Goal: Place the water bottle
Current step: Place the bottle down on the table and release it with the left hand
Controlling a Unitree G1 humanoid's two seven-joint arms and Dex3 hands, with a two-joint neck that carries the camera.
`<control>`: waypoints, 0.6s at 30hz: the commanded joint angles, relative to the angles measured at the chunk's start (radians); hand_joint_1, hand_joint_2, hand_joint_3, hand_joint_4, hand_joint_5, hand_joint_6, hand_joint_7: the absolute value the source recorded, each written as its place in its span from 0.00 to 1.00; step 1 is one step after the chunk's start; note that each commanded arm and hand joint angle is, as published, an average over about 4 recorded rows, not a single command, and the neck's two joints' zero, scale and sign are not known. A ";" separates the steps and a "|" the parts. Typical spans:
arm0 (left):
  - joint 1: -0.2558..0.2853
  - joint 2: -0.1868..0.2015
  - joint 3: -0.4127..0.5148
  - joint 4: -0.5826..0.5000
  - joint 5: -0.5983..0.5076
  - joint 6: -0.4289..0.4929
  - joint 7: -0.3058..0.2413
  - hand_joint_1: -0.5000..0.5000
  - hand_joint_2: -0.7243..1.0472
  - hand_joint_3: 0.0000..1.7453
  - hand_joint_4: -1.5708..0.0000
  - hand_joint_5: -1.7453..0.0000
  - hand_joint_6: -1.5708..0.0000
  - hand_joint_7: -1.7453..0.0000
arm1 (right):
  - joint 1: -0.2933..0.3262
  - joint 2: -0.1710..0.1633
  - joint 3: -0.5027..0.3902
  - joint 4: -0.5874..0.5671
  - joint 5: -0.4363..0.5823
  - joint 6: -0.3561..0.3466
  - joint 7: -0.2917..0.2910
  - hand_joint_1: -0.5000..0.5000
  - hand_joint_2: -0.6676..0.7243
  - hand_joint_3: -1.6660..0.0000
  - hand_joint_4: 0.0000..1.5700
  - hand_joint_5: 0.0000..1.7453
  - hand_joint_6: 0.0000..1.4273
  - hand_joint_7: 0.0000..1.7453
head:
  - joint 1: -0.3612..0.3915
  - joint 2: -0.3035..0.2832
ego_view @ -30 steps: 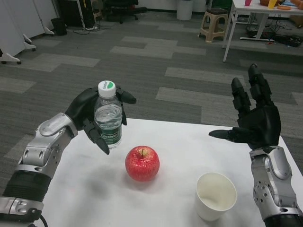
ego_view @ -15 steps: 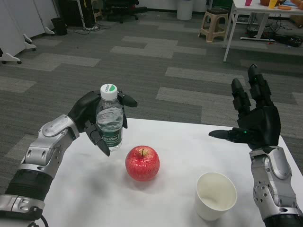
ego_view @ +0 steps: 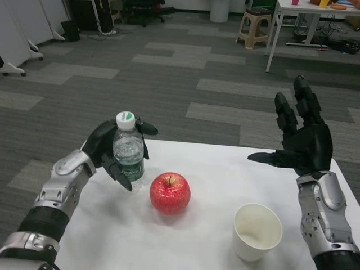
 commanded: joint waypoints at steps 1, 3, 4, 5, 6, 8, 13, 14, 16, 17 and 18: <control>-0.010 0.002 0.005 0.065 -0.012 -0.064 0.000 0.20 0.30 0.00 0.00 0.00 0.16 0.64 | -0.018 0.003 -0.003 0.006 0.000 -0.013 -0.006 0.04 0.32 0.99 0.00 0.00 0.00 0.00 | 0.001 0.000; -0.011 0.002 0.003 0.095 -0.014 -0.087 0.000 0.19 0.30 0.03 0.00 0.00 0.15 0.66 | -0.020 0.003 -0.003 0.006 -0.003 -0.013 -0.006 0.04 0.32 0.99 0.00 0.00 0.00 0.00 | 0.003 0.000; -0.013 0.003 0.000 0.116 -0.013 -0.102 -0.001 0.18 0.30 0.04 0.00 0.00 0.15 0.67 | -0.022 0.004 -0.003 0.007 -0.004 -0.013 -0.007 0.04 0.32 0.99 0.00 0.00 0.00 0.00 | 0.004 0.001; -0.014 0.003 -0.002 0.129 -0.011 -0.112 -0.002 0.18 0.30 0.05 0.00 0.00 0.15 0.68 | -0.023 0.005 -0.004 0.007 -0.005 -0.013 -0.007 0.04 0.32 1.00 0.00 0.00 0.00 0.00 | 0.006 0.001; -0.015 0.004 -0.004 0.147 -0.009 -0.125 -0.003 0.18 0.30 0.04 0.00 0.00 0.15 0.68 | -0.025 0.006 -0.004 0.008 -0.007 -0.013 -0.007 0.04 0.32 1.00 0.00 0.00 0.00 0.00 | 0.008 0.002; -0.017 0.006 -0.004 0.168 -0.004 -0.138 -0.003 0.18 0.30 0.04 0.00 0.00 0.15 0.68 | -0.029 0.007 -0.004 0.011 -0.009 -0.013 -0.007 0.04 0.32 0.99 0.00 0.00 0.00 0.00 | 0.011 0.004; -0.017 0.008 -0.003 0.200 -0.001 -0.147 -0.003 0.17 0.30 0.04 0.00 0.00 0.15 0.68 | -0.038 0.010 -0.001 0.018 -0.013 -0.013 -0.007 0.04 0.32 1.00 0.00 0.00 0.00 0.00 | 0.017 0.003; -0.017 0.009 -0.003 0.207 0.000 -0.147 -0.003 0.17 0.30 0.03 0.00 0.00 0.15 0.68 | -0.040 0.010 0.000 0.020 -0.013 -0.013 -0.007 0.04 0.32 1.00 0.00 0.00 0.00 0.00 | 0.017 0.004; -0.017 0.010 -0.003 0.215 0.001 -0.147 -0.003 0.16 0.30 0.03 0.00 0.00 0.15 0.68 | -0.042 0.011 0.003 0.022 -0.014 -0.013 -0.007 0.04 0.32 1.00 0.00 0.00 0.00 0.00 | 0.020 0.005; -0.017 0.010 -0.003 0.220 0.003 -0.147 -0.003 0.16 0.30 0.04 0.00 0.00 0.15 0.68 | -0.044 0.012 0.003 0.023 -0.014 -0.013 -0.007 0.04 0.32 1.00 0.00 0.00 0.00 0.00 | 0.022 0.006; -0.017 0.010 -0.003 0.223 0.003 -0.147 -0.003 0.16 0.30 0.05 0.00 0.00 0.15 0.68 | -0.045 0.012 0.003 0.024 -0.015 -0.013 -0.007 0.04 0.32 1.00 0.00 0.00 0.00 0.00 | 0.023 0.006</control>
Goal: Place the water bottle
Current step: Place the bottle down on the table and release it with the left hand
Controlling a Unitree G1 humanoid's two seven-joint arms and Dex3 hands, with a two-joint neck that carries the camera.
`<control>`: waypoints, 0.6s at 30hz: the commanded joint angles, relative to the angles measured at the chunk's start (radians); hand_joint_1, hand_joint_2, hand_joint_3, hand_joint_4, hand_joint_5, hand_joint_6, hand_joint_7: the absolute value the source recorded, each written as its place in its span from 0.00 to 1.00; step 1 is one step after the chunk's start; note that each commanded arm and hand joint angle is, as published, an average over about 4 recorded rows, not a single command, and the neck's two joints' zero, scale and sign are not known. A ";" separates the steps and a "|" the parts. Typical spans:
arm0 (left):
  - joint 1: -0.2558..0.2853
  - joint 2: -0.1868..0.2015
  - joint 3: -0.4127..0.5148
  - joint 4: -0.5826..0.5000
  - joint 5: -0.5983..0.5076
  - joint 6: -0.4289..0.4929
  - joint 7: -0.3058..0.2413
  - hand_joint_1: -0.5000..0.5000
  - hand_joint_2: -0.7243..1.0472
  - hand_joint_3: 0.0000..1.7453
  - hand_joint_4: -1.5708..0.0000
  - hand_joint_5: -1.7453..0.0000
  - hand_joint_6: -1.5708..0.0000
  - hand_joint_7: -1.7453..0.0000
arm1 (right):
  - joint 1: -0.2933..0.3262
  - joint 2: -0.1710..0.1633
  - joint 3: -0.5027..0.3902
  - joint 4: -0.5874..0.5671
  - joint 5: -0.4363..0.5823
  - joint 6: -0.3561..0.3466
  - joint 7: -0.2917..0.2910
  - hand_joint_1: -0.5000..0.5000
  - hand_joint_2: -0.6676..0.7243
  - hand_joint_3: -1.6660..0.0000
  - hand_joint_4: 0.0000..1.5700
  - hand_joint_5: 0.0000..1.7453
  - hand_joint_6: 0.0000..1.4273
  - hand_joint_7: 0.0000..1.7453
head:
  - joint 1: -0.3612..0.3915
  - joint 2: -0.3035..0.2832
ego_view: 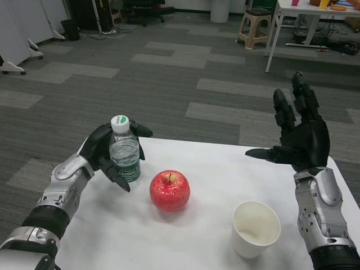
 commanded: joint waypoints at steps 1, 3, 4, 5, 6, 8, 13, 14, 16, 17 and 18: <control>0.015 0.010 -0.001 0.040 0.017 0.012 -0.002 0.16 0.30 0.04 0.00 0.00 0.15 0.68 | -0.022 0.005 0.000 0.005 -0.001 -0.013 -0.002 0.04 0.32 1.00 0.00 0.00 0.00 0.00 | 0.004 0.001; 0.015 0.011 -0.002 0.044 0.017 0.013 -0.002 0.16 0.31 0.01 0.00 0.00 0.16 0.68 | -0.023 0.007 0.000 0.007 -0.002 -0.013 -0.002 0.04 0.32 1.00 0.00 0.00 0.00 0.00 | 0.006 0.000; 0.015 0.011 -0.002 0.045 0.017 0.013 -0.002 0.16 0.33 0.00 0.00 0.00 0.17 0.68 | -0.023 0.007 0.000 0.007 -0.003 -0.013 -0.002 0.04 0.32 1.00 0.00 0.00 0.00 0.00 | 0.007 0.000; 0.015 0.012 -0.002 0.047 0.021 0.014 -0.001 0.16 0.34 0.00 0.00 0.00 0.17 0.68 | -0.023 0.007 0.000 0.008 -0.004 -0.013 -0.002 0.04 0.32 1.00 0.00 0.00 0.00 0.00 | 0.006 0.000; 0.015 0.012 -0.002 0.048 0.024 0.014 -0.001 0.16 0.35 0.00 0.00 0.00 0.17 0.68 | -0.024 0.007 0.000 0.009 -0.004 -0.013 -0.002 0.04 0.32 1.00 0.00 0.00 0.00 0.00 | 0.006 0.000; 0.015 0.013 -0.001 0.050 0.041 0.014 -0.001 0.16 0.35 0.00 0.00 0.00 0.17 0.68 | -0.025 0.007 0.000 0.010 -0.005 -0.013 -0.002 0.04 0.32 1.00 0.00 0.00 0.00 0.00 | 0.006 -0.002; 0.015 0.014 0.002 0.055 0.083 0.015 -0.001 0.16 0.35 0.05 0.00 0.00 0.17 0.68 | -0.027 0.007 0.004 0.011 -0.005 -0.013 -0.002 0.04 0.32 1.00 0.00 0.00 0.00 0.00 | 0.009 -0.003; 0.015 0.015 0.002 0.056 0.093 0.015 -0.002 0.16 0.35 0.04 0.00 0.00 0.17 0.68 | -0.027 0.007 0.004 0.011 -0.005 -0.013 -0.002 0.04 0.32 1.00 0.00 0.00 0.00 0.00 | 0.009 -0.002; 0.016 0.016 0.002 0.056 0.105 0.015 -0.003 0.16 0.35 0.01 0.00 0.00 0.17 0.69 | -0.027 0.007 0.003 0.012 -0.005 -0.013 -0.002 0.04 0.32 1.00 0.00 0.00 0.00 0.00 | 0.009 -0.003; 0.017 0.016 0.002 0.056 0.113 0.015 -0.004 0.16 0.35 0.00 0.00 0.00 0.17 0.70 | -0.027 0.007 0.003 0.012 -0.005 -0.013 -0.002 0.04 0.32 1.00 0.00 0.00 0.00 0.00 | 0.009 -0.003; 0.018 0.016 0.002 0.056 0.123 0.015 -0.005 0.16 0.35 0.01 0.00 0.00 0.18 0.71 | -0.027 0.007 0.003 0.012 -0.005 -0.013 -0.002 0.04 0.32 1.00 0.00 0.00 0.00 0.00 | 0.009 -0.004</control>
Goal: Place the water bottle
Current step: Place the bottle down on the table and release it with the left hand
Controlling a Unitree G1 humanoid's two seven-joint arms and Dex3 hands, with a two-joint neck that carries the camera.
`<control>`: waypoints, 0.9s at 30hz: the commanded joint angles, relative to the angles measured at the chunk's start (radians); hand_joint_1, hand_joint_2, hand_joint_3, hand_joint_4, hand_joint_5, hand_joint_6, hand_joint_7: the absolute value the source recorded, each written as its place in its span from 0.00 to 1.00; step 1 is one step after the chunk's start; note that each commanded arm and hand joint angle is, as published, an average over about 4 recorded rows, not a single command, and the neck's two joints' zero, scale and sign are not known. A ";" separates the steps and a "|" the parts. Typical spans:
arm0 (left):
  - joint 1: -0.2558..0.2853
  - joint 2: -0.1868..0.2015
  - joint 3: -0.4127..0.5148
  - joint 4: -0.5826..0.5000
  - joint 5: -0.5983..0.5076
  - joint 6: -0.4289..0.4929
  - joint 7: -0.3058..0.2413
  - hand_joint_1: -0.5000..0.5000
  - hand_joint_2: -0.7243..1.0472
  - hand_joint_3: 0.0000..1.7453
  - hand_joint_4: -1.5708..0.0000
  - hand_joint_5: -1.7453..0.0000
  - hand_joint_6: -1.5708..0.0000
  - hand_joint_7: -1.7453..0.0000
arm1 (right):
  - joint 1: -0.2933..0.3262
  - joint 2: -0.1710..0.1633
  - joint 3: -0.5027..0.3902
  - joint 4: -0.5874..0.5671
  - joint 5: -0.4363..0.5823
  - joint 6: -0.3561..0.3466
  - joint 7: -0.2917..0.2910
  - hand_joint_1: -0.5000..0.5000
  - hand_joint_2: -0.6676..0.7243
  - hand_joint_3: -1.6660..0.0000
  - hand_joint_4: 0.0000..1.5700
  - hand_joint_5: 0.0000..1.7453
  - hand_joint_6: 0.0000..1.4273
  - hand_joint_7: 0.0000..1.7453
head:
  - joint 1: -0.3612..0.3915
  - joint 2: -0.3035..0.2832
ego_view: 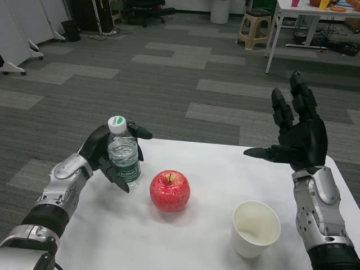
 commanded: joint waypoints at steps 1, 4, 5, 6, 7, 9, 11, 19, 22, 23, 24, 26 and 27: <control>0.031 0.013 -0.009 0.030 0.070 0.025 -0.006 0.16 0.36 0.01 0.00 0.00 0.18 0.72 | -0.018 0.001 0.000 0.008 0.000 -0.013 -0.002 0.04 0.32 1.00 0.00 0.00 0.00 0.00 | 0.000 -0.001; 0.031 0.014 -0.007 0.029 0.089 0.025 -0.006 0.18 0.40 0.00 0.00 0.00 0.18 0.72 | -0.018 0.001 0.000 0.008 0.000 -0.013 -0.001 0.04 0.34 1.00 0.00 0.00 0.00 0.00 | 0.000 0.000; 0.031 0.014 -0.005 0.028 0.093 0.025 -0.006 0.18 0.40 0.00 0.00 0.00 0.18 0.72 | -0.018 0.001 0.000 0.008 0.000 -0.013 0.000 0.04 0.34 1.00 0.00 0.00 0.00 0.00 | 0.000 0.000; 0.031 0.013 -0.004 0.028 0.093 0.025 -0.006 0.18 0.40 0.00 0.00 0.00 0.18 0.72 | -0.018 0.001 0.000 0.008 0.000 -0.013 0.000 0.04 0.33 1.00 0.00 0.00 0.00 0.00 | 0.000 0.000; 0.032 0.013 -0.002 0.028 0.093 0.025 -0.006 0.18 0.40 0.00 0.00 0.00 0.19 0.72 | -0.018 0.001 0.000 0.008 0.000 -0.013 0.000 0.04 0.32 1.00 0.00 0.00 0.00 0.00 | 0.000 0.000; 0.033 0.013 -0.001 0.028 0.093 0.026 -0.006 0.19 0.43 0.03 0.00 0.00 0.20 0.72 | -0.017 0.001 -0.001 0.007 0.000 -0.014 0.000 0.04 0.32 1.00 0.00 0.00 0.00 0.00 | 0.000 0.000; 0.035 0.013 -0.001 0.027 0.092 0.028 -0.005 0.20 0.45 0.04 0.00 0.00 0.23 0.73 | -0.016 0.001 -0.002 0.007 0.000 -0.015 0.000 0.04 0.32 0.98 0.00 0.00 0.00 0.00 | 0.000 0.000; 0.039 0.010 0.001 0.029 0.083 0.035 -0.003 0.16 0.66 0.04 0.00 0.00 0.45 0.80 | -0.015 0.002 -0.004 0.005 0.001 -0.016 0.000 0.04 0.32 1.00 0.00 0.00 0.00 0.00 | -0.001 -0.003; 0.039 0.009 0.001 0.031 0.070 0.035 -0.002 0.09 0.79 0.03 0.04 0.00 0.61 0.83 | -0.015 0.001 -0.004 0.005 0.001 -0.016 0.000 0.04 0.32 1.00 0.00 0.00 0.00 0.00 | 0.000 -0.003; 0.039 0.009 0.001 0.032 0.064 0.035 -0.002 0.08 0.83 0.03 0.05 0.00 0.66 0.84 | -0.015 0.001 -0.004 0.006 0.001 -0.016 0.000 0.04 0.32 1.00 0.00 0.00 0.00 0.00 | 0.000 -0.003; 0.039 0.009 0.001 0.033 0.058 0.035 -0.002 0.07 0.85 0.03 0.07 0.00 0.70 0.84 | -0.015 0.001 -0.004 0.006 0.001 -0.015 0.000 0.04 0.32 1.00 0.00 0.00 0.00 0.00 | 0.000 -0.004; 0.039 0.009 0.003 0.037 0.051 0.034 -0.002 0.05 0.89 0.04 0.14 0.00 0.78 0.84 | -0.016 0.001 -0.004 0.008 0.001 -0.015 0.000 0.04 0.32 1.00 0.00 0.00 0.00 0.00 | 0.000 -0.005; 0.038 0.008 0.005 0.039 0.050 0.033 -0.002 0.04 0.90 0.05 0.20 0.00 0.83 0.84 | -0.016 0.001 -0.004 0.008 0.001 -0.015 0.000 0.04 0.32 1.00 0.00 0.00 0.00 0.00 | 0.001 -0.005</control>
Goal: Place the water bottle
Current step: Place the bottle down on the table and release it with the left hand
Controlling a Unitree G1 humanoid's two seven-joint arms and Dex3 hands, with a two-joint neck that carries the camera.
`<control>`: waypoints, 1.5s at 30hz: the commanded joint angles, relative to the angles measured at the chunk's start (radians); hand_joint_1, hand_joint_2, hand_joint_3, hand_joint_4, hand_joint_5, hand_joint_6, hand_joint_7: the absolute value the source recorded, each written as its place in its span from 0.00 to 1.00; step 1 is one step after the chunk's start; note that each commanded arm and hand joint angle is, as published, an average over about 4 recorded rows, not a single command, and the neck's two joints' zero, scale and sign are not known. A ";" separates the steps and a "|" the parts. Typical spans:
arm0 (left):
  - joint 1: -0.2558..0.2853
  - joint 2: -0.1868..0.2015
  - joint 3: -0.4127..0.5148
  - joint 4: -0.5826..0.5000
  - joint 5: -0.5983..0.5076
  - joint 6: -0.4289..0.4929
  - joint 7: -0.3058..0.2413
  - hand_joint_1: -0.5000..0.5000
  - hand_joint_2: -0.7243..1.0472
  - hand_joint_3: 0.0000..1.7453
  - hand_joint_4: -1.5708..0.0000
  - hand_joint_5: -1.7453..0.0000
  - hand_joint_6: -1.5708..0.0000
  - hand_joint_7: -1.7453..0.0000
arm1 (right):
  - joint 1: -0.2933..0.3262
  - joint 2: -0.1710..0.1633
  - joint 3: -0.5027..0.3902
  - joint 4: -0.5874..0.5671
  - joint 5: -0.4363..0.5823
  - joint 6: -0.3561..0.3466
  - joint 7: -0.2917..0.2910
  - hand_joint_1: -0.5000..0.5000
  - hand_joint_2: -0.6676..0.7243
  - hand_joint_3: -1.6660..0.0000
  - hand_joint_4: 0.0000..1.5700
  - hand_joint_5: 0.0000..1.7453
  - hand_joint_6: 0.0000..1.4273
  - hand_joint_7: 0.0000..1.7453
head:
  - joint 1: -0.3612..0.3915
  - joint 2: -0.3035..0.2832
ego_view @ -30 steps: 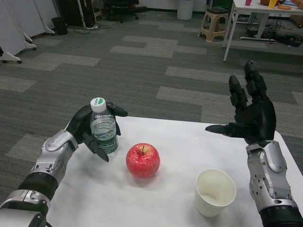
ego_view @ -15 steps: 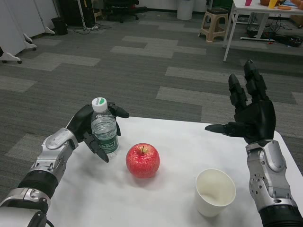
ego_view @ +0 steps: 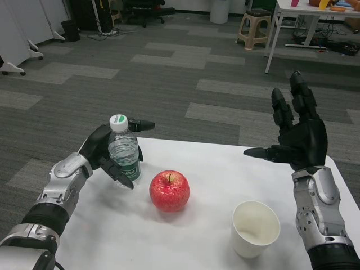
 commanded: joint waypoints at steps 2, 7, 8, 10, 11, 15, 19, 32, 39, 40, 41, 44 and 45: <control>0.043 0.008 -0.002 0.040 0.006 0.029 -0.001 0.04 0.90 0.04 0.30 0.00 0.88 0.84 | -0.017 0.001 -0.004 0.008 0.001 -0.014 0.000 0.04 0.32 1.00 0.00 0.00 0.00 0.00 | 0.001 -0.003; 0.043 0.009 0.004 0.041 -0.005 0.029 -0.001 0.01 0.91 0.01 0.52 0.00 0.96 0.88 | -0.018 0.001 -0.003 0.009 0.001 -0.014 0.000 0.04 0.32 1.00 0.00 0.00 0.00 0.00 | 0.000 -0.008; 0.043 0.009 0.007 0.041 -0.005 0.029 -0.001 0.00 0.93 0.03 0.56 0.00 0.97 0.88 | -0.018 0.001 -0.003 0.010 0.001 -0.014 0.000 0.04 0.32 1.00 0.00 0.00 0.00 0.00 | 0.000 -0.008; 0.044 0.009 0.011 0.041 -0.004 0.029 0.000 0.00 0.98 0.05 0.61 0.00 0.98 0.90 | -0.018 0.001 -0.002 0.010 0.001 -0.014 0.000 0.04 0.32 1.00 0.00 0.00 0.00 0.00 | 0.000 -0.012; 0.044 0.009 0.012 0.041 -0.004 0.029 0.000 0.00 0.99 0.05 0.63 0.00 0.99 0.91 | -0.018 0.001 -0.002 0.011 0.001 -0.014 0.000 0.04 0.32 0.99 0.00 0.00 0.00 0.00 | 0.000 -0.014; 0.045 0.011 0.014 0.041 -0.005 0.028 0.000 0.00 1.00 0.04 0.76 0.01 1.00 0.92 | -0.018 0.001 0.000 0.011 0.000 -0.014 -0.002 0.04 0.32 0.99 0.00 0.00 0.00 0.00 | 0.001 -0.022; 0.050 0.011 0.016 0.041 -0.005 0.025 0.000 0.00 0.98 0.05 0.89 0.15 1.00 0.92 | -0.016 0.001 0.001 0.011 0.000 -0.014 -0.002 0.04 0.32 1.00 0.00 0.00 0.00 0.00 | 0.002 -0.027; 0.058 0.014 0.021 0.035 -0.007 0.003 0.005 0.00 0.95 0.04 1.00 0.31 1.00 0.96 | -0.016 0.003 0.006 0.010 0.000 -0.014 -0.003 0.04 0.32 1.00 0.00 0.00 0.00 0.00 | 0.007 -0.026; 0.061 0.014 0.020 0.032 -0.019 -0.007 0.007 0.00 0.95 0.05 1.00 0.34 1.00 0.96 | -0.016 0.004 0.007 0.009 0.000 -0.014 -0.003 0.04 0.32 1.00 0.00 0.00 0.00 0.00 | 0.010 -0.020; 0.062 0.014 0.020 0.031 -0.019 -0.009 0.007 0.00 0.94 0.05 1.00 0.32 1.00 0.96 | -0.016 0.004 0.007 0.009 0.000 -0.014 -0.003 0.04 0.32 1.00 0.00 0.00 0.00 0.00 | 0.010 -0.020; 0.063 0.014 0.020 0.030 -0.019 -0.011 0.008 0.00 0.93 0.05 1.00 0.32 1.00 0.96 | -0.016 0.004 0.007 0.008 0.000 -0.014 -0.003 0.04 0.32 1.00 0.00 0.00 0.00 0.00 | 0.010 -0.019; 0.065 0.014 0.021 0.030 -0.023 -0.018 0.010 0.00 0.90 0.05 1.00 0.35 1.00 0.96 | -0.016 0.004 0.007 0.007 0.000 -0.014 -0.003 0.04 0.32 1.00 0.00 0.00 0.00 0.00 | 0.012 -0.015; 0.066 0.014 0.021 0.030 -0.024 -0.022 0.012 0.00 0.90 0.05 1.00 0.38 1.00 0.96 | -0.016 0.004 0.007 0.006 0.000 -0.014 -0.003 0.04 0.32 0.99 0.00 0.00 0.00 0.00 | 0.012 -0.014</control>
